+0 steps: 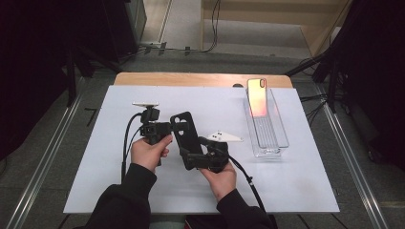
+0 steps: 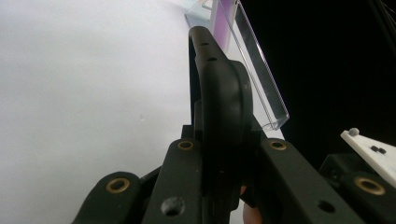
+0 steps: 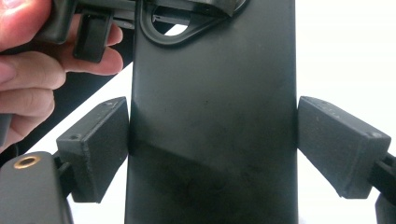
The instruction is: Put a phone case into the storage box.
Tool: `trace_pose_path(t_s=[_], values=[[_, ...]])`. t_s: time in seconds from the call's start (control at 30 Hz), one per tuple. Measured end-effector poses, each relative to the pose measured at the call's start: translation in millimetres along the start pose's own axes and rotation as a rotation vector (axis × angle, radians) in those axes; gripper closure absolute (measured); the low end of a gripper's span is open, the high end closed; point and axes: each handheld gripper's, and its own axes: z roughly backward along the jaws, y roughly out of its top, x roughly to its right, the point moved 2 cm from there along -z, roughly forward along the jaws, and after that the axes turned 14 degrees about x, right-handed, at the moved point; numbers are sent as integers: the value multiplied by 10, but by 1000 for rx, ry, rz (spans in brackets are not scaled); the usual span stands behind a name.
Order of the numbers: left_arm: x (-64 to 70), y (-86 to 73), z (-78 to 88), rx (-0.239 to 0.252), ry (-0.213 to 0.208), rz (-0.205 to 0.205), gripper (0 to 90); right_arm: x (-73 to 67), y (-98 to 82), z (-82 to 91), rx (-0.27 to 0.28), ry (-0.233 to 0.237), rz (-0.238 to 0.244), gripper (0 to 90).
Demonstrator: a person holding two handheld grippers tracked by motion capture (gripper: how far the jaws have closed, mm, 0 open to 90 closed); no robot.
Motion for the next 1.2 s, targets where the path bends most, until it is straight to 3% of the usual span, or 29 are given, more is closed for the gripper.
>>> trace_pose_path(t_s=[0.07, 0.2, 0.3, 0.43, 0.57, 0.8, 1.1, 1.2], values=[[0, 6, 11, 1, 0, 1, 840, 20, 40, 7, -2, 43, 5, 0], [11, 15, 35, 14, 3, -27, 837, 61, 129, 2, -56, 107, -15, 0], [26, 26, 56, 25, 10, -56, 836, 98, 194, 6, -112, 88, 35, 0], [24, 34, 77, 44, 25, -92, 834, 141, 262, 49, -164, 81, 64, 0], [28, 19, 87, 52, 36, -142, 834, 195, 310, 105, -195, 104, 51, 0], [39, -49, 75, 72, 33, -213, 835, 252, 343, 237, -226, 94, 112, 0], [111, -155, 61, 106, 16, -316, 835, 322, 309, 403, -225, 113, 116, 49], [114, -186, 67, 124, 0, -312, 833, 359, 290, 437, -224, 105, 126, 49]])
